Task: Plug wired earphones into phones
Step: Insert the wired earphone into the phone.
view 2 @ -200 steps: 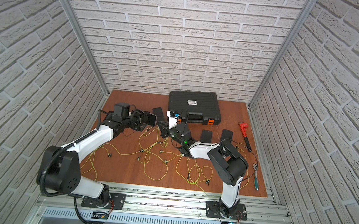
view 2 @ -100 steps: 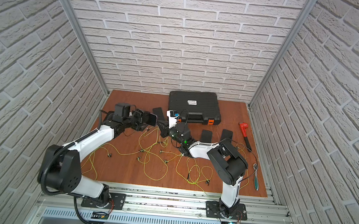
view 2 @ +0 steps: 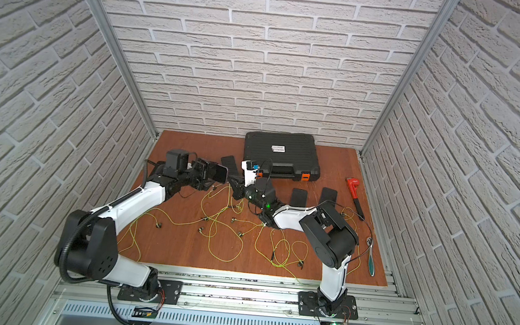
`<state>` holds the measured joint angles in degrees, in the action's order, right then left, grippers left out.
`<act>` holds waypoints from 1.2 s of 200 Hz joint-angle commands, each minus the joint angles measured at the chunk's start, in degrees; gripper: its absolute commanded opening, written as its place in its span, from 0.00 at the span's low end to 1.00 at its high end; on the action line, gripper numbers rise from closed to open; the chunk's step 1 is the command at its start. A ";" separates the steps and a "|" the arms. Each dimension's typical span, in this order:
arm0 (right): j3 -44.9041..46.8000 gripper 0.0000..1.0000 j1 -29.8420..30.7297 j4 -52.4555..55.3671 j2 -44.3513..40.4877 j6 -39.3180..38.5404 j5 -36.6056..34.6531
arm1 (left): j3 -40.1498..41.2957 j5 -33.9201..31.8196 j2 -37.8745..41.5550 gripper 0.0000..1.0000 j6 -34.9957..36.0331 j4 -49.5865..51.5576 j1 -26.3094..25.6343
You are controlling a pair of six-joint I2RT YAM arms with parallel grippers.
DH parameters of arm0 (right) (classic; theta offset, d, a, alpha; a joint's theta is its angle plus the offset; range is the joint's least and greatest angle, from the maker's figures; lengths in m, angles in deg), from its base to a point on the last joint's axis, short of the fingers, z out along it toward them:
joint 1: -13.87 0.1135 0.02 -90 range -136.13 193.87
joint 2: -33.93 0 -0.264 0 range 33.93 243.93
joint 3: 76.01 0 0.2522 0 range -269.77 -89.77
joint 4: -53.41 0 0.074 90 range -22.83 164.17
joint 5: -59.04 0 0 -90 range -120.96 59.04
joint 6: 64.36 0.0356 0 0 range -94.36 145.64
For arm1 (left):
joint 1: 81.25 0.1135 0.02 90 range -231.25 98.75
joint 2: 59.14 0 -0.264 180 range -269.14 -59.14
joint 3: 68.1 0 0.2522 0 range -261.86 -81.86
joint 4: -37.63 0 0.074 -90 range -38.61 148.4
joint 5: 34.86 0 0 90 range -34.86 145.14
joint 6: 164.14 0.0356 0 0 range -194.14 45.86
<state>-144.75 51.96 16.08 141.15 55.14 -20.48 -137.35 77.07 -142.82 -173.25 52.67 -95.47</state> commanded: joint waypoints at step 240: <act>-2.18 0.06 0.01 -1.20 1.20 -2.61 0.61 | 1.10 3.64 1.10 0.00 0.02 -5.50 -0.11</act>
<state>-145.34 51.96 16.30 141.43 53.61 -20.58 -137.06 78.32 -142.84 -173.23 52.21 -95.47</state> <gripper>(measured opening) 0.100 0.731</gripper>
